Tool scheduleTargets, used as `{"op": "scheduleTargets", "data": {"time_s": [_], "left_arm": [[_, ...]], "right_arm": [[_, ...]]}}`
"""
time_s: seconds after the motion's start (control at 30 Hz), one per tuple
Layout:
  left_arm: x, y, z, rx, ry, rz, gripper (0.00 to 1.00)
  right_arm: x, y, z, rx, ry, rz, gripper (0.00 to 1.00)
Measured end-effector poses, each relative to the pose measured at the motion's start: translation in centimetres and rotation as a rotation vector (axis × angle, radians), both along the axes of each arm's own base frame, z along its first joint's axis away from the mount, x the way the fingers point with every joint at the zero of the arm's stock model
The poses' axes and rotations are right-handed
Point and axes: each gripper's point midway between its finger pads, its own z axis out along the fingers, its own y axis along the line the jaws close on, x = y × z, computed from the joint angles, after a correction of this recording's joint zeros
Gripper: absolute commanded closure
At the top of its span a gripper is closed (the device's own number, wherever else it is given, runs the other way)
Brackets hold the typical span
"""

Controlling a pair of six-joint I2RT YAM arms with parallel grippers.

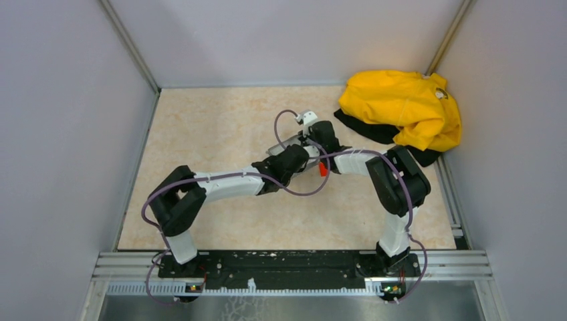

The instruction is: Fold the paper box

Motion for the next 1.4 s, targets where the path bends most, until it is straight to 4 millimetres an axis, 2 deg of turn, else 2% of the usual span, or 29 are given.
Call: {"op": "scheduleTargets", "data": {"time_s": [0.1,0.23,0.4,0.5,0.57,0.7,0.83,0.9,0.97,1.07,1.23,1.27,1.33,1.4], "left_arm": [[0.0,-0.3,1.3,-0.053,-0.002,-0.013,0.9],[0.2,-0.1,4.2,-0.159,-0.023,0.005,0.89],[1.8,2.4,7.5,-0.344,-0.044,0.115,0.86],[2.7,4.2,8.5,-0.464,-0.039,0.21,0.87],[2.8,4.7,8.3,-0.519,-0.02,0.258,0.9],[1.8,4.3,6.1,-0.661,0.062,0.358,0.89],[0.3,3.9,3.1,-0.759,0.15,0.417,0.77],[-0.5,3.7,1.5,-0.789,0.19,0.419,0.75],[-1.0,3.4,0.9,-0.814,0.214,0.403,0.73],[-0.6,2.7,1.9,-0.856,0.223,0.367,0.68],[1.1,0.8,6.4,-0.913,0.204,0.28,0.64],[1.5,0.5,7.3,-0.918,0.194,0.26,0.61],[1.5,0.1,7.8,-0.914,0.193,0.224,0.57],[1.2,0.0,7.4,-0.886,0.203,0.19,0.57]], "right_arm": [[0.7,0.6,1.1,-0.013,-0.015,0.023,0.88],[0.6,1.0,1.3,-0.034,-0.015,0.049,0.89],[-0.2,0.5,0.3,-0.087,0.03,0.063,0.89],[-0.2,0.6,0.5,-0.117,0.041,0.081,0.89],[0.0,1.1,1.3,-0.13,0.032,0.1,0.89],[-0.1,1.5,2.0,-0.168,0.04,0.119,0.9],[-1.0,0.7,1.1,-0.236,0.082,0.12,0.89],[-1.5,0.6,0.2,-0.265,0.114,0.125,0.89],[-1.8,0.7,-0.5,-0.282,0.142,0.132,0.89],[-1.9,0.8,-0.8,-0.291,0.175,0.137,0.89],[-1.1,1.3,1.0,-0.276,0.186,0.126,0.9],[-0.9,1.4,1.3,-0.27,0.182,0.123,0.9],[-0.6,1.6,1.8,-0.258,0.176,0.116,0.9],[-0.7,1.4,1.7,-0.259,0.187,0.111,0.9]]}}
